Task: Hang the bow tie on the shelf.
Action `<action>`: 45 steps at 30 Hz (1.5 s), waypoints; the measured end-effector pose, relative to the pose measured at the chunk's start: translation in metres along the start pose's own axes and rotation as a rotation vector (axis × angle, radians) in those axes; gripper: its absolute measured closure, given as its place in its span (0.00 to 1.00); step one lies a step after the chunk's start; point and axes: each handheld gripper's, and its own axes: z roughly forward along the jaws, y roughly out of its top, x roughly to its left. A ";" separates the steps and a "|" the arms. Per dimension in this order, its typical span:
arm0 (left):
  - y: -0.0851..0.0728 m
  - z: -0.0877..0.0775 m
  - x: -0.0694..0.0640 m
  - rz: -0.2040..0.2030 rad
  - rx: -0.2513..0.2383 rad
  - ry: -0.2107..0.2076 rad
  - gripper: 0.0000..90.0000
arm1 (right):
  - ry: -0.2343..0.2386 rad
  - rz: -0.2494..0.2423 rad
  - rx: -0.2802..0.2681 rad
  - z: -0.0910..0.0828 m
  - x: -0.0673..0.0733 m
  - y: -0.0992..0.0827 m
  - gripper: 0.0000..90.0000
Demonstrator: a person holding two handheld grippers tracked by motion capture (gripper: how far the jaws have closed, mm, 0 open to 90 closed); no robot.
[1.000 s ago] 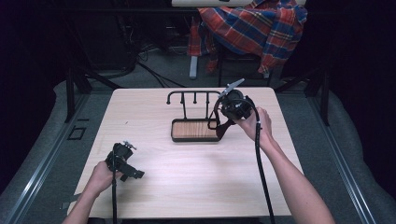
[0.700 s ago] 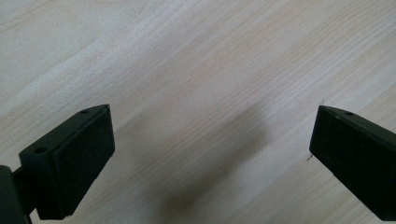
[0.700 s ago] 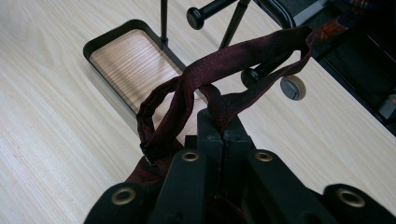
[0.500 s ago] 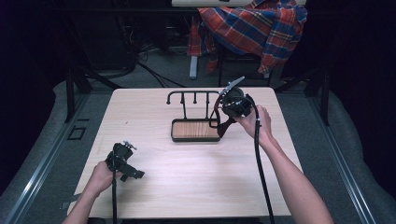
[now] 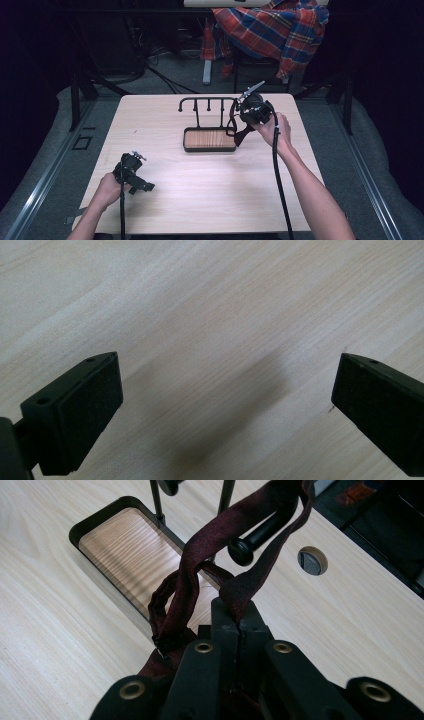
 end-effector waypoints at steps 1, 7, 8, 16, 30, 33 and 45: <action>0.000 0.000 0.000 -0.005 0.000 -0.002 0.00 | -0.002 0.003 0.000 0.000 -0.001 0.000 0.99; 0.000 0.000 0.000 0.000 0.001 -0.001 0.00 | -0.006 0.024 0.004 0.004 -0.005 -0.002 0.99; 0.000 0.000 0.000 -0.004 0.001 -0.002 0.00 | -0.005 0.030 0.003 0.005 -0.005 -0.002 0.99; 0.000 0.000 0.000 -0.002 0.001 -0.002 0.00 | 0.000 0.055 0.010 0.012 -0.007 -0.004 0.99; 0.000 0.000 0.000 0.002 0.000 -0.001 0.00 | 0.024 0.092 0.038 0.026 -0.009 -0.009 0.98; 0.000 0.000 0.000 0.001 0.000 -0.001 0.00 | 0.028 0.097 0.042 0.029 -0.009 -0.011 0.98; 0.000 0.000 0.000 0.002 0.001 -0.001 0.00 | 0.032 0.131 0.037 0.041 -0.010 -0.018 0.98</action>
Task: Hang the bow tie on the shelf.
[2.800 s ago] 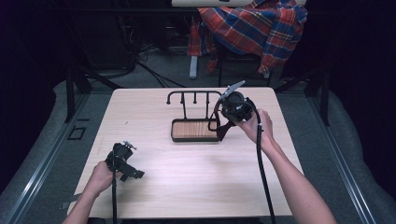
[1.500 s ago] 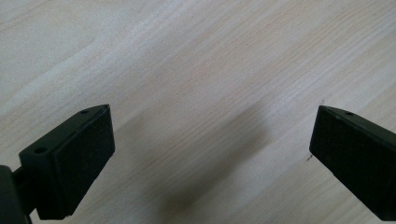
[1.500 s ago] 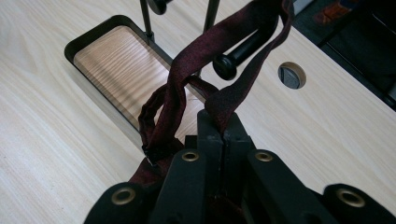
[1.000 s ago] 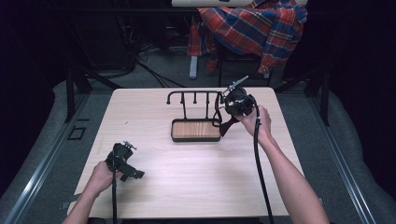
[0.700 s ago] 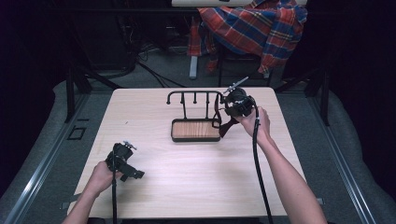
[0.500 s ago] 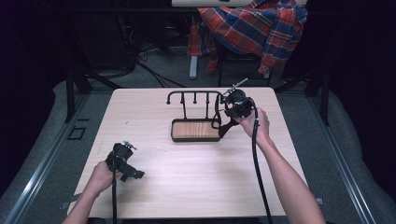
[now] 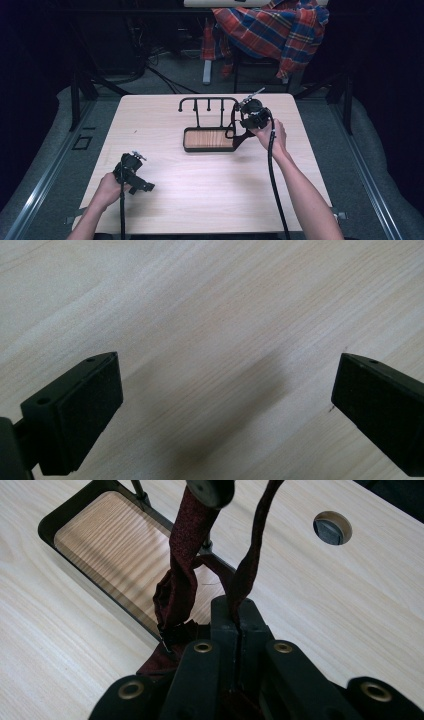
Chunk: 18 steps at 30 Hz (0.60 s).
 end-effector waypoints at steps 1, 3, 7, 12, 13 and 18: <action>0.000 0.000 0.000 -0.003 0.000 -0.001 0.00 | 0.000 0.000 -0.002 0.001 0.000 0.000 0.98; 0.000 0.000 0.000 -0.003 0.000 -0.001 0.00 | 0.001 0.000 -0.004 0.002 0.000 0.000 0.98; 0.000 0.000 0.000 0.000 0.000 -0.001 0.00 | 0.004 0.004 -0.011 0.005 0.001 -0.001 0.98; 0.000 0.000 0.000 -0.002 -0.001 -0.003 0.00 | 0.007 0.017 -0.027 0.009 0.002 -0.004 0.98; 0.000 0.000 0.000 -0.003 -0.002 -0.003 0.00 | 0.007 0.017 -0.027 0.009 0.002 -0.004 0.98; 0.000 0.000 0.000 -0.002 -0.001 -0.002 0.00 | 0.020 0.033 -0.036 0.013 0.001 -0.005 0.97</action>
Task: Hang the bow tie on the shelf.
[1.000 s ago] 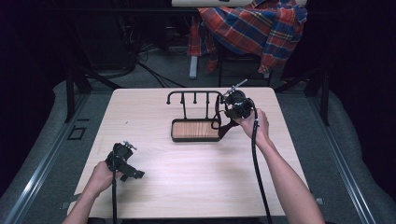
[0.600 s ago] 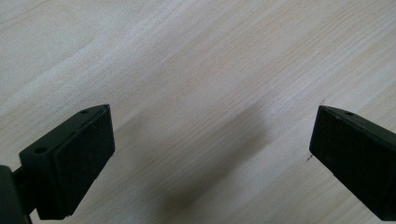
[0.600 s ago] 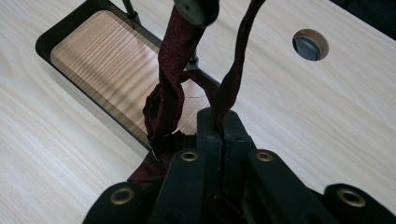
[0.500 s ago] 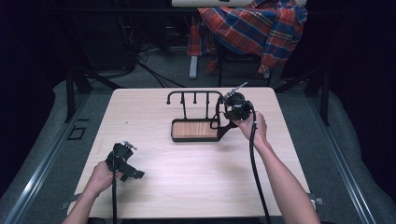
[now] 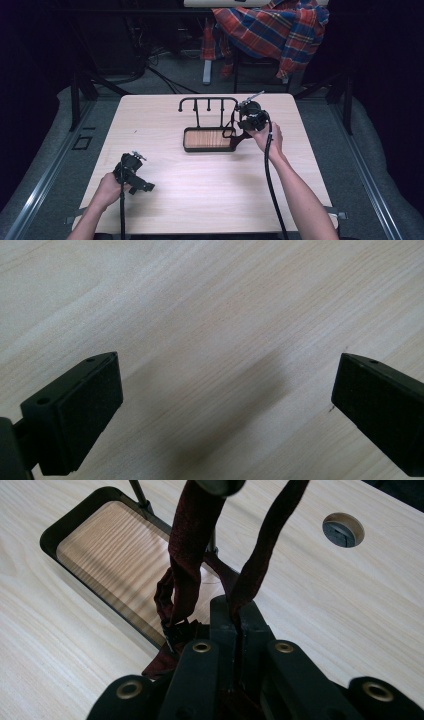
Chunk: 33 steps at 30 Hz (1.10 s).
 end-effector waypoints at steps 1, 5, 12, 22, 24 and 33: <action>0.000 0.000 0.000 -0.001 0.001 0.000 0.00 | 0.003 0.005 -0.002 0.000 0.000 0.000 0.97; 0.000 0.000 0.000 0.001 0.001 0.000 0.00 | 0.014 0.023 -0.010 0.005 -0.001 -0.002 0.97; 0.000 0.000 0.000 0.003 0.002 0.000 0.00 | 0.011 0.030 -0.011 0.008 -0.001 -0.002 0.97; 0.000 0.000 0.000 0.006 0.004 0.001 0.00 | -0.023 0.051 -0.036 0.013 -0.001 -0.004 0.96; 0.000 0.000 -0.001 0.006 0.004 0.004 0.00 | -0.031 0.062 -0.046 0.014 -0.001 -0.005 0.96; 0.001 0.000 -0.001 0.008 0.008 0.002 0.00 | -0.042 0.054 -0.051 0.020 0.003 -0.005 0.95</action>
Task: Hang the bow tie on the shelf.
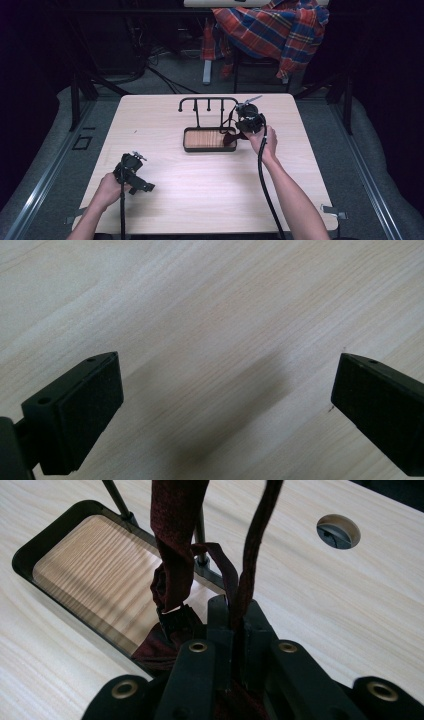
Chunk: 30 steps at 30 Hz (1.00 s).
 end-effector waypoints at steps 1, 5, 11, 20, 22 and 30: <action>0.000 0.000 0.000 0.004 0.000 0.002 0.00 | -0.004 0.002 -0.005 0.000 0.000 0.000 0.95; 0.000 0.000 -0.001 0.006 0.002 0.002 0.00 | -0.009 0.006 -0.016 0.002 0.002 0.000 0.96; 0.000 0.000 -0.001 0.002 0.000 0.001 0.00 | 0.000 0.009 -0.016 0.005 0.003 0.001 0.96; 0.000 -0.001 -0.001 0.003 0.000 0.001 0.00 | 0.017 0.025 -0.001 0.008 0.001 0.000 0.92; 0.000 0.000 -0.001 0.002 -0.002 0.001 0.00 | 0.025 0.030 -0.001 0.009 0.000 -0.001 0.91; 0.000 -0.001 -0.001 0.005 0.002 0.002 0.00 | 0.063 0.032 0.012 0.002 -0.002 -0.002 0.76</action>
